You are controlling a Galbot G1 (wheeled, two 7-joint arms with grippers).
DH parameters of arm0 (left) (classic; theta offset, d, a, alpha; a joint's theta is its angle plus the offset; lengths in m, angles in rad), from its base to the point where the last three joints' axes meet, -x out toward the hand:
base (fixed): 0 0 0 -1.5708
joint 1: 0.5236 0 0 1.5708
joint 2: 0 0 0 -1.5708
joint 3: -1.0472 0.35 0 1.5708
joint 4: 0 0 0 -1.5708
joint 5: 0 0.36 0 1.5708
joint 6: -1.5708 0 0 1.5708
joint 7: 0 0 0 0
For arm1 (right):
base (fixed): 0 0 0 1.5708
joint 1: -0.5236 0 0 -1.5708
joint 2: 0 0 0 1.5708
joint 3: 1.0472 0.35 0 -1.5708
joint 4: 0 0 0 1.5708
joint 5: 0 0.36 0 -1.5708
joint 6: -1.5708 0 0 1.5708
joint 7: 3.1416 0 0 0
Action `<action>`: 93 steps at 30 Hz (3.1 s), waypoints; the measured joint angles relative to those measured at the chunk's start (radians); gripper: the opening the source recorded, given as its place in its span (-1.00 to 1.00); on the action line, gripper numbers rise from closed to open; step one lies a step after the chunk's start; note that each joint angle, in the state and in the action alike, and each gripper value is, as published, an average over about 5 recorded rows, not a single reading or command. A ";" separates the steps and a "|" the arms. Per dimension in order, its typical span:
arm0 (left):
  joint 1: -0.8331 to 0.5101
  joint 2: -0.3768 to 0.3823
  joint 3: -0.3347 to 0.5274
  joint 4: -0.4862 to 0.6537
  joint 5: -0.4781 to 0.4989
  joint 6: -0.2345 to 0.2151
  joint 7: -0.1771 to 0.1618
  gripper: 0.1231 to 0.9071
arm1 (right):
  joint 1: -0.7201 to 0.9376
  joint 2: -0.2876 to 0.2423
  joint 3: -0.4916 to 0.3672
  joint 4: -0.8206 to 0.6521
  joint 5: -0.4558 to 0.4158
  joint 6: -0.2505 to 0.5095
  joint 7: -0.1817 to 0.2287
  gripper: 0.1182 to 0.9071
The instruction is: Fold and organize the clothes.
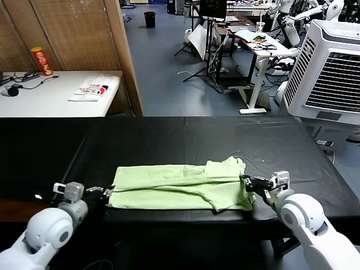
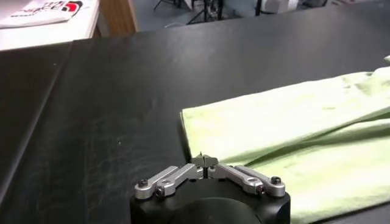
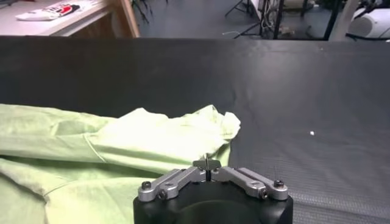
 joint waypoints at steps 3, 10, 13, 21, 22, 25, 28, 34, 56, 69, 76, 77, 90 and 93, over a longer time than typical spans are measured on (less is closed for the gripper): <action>0.005 0.009 -0.015 -0.026 -0.024 0.001 -0.011 -0.01 | -0.006 -0.004 0.021 0.021 0.002 0.000 0.005 0.34; -0.045 -0.007 -0.043 -0.030 -0.061 0.001 -0.011 0.69 | 0.059 0.048 0.034 -0.012 -0.033 0.000 0.041 0.72; -0.099 -0.030 -0.032 0.010 -0.064 -0.005 -0.010 0.72 | 0.111 0.083 0.013 -0.060 -0.068 0.000 0.039 0.72; -0.222 -0.124 0.014 0.147 -0.092 -0.028 -0.014 0.72 | 0.238 0.157 -0.060 -0.212 -0.117 0.000 0.018 0.72; -0.232 -0.135 0.020 0.162 -0.093 -0.028 -0.014 0.72 | 0.251 0.164 -0.069 -0.228 -0.121 0.000 0.015 0.72; -0.254 -0.163 0.035 0.202 -0.097 -0.028 -0.014 0.72 | 0.278 0.182 -0.095 -0.268 -0.134 0.000 0.006 0.72; -0.265 -0.181 0.043 0.234 -0.107 -0.022 -0.014 0.72 | 0.294 0.196 -0.116 -0.297 -0.150 0.000 -0.003 0.71; -0.269 -0.202 0.050 0.271 -0.114 -0.016 -0.010 0.72 | 0.308 0.212 -0.134 -0.325 -0.159 0.000 -0.005 0.58; -0.277 -0.244 0.060 0.312 -0.042 -0.066 0.012 -0.95 | 0.274 0.235 -0.117 -0.335 -0.211 0.009 0.014 -0.87; -0.279 -0.254 0.064 0.314 0.036 -0.107 0.043 -0.96 | 0.238 0.242 -0.091 -0.314 -0.212 0.053 0.000 -0.47; -0.269 -0.224 0.042 0.288 0.035 -0.119 0.060 -0.32 | 0.206 0.207 -0.060 -0.260 -0.170 0.044 -0.008 0.53; -0.264 -0.216 0.037 0.282 0.032 -0.118 0.062 -0.19 | 0.202 0.201 -0.054 -0.251 -0.162 0.041 -0.006 0.61; -0.151 -0.159 -0.060 0.168 -0.055 -0.110 0.064 0.72 | 0.106 0.171 0.060 -0.074 -0.099 0.022 0.005 0.72; -0.120 -0.176 -0.070 0.162 -0.037 -0.120 0.069 0.72 | 0.075 0.167 0.085 -0.036 -0.090 0.022 0.003 0.72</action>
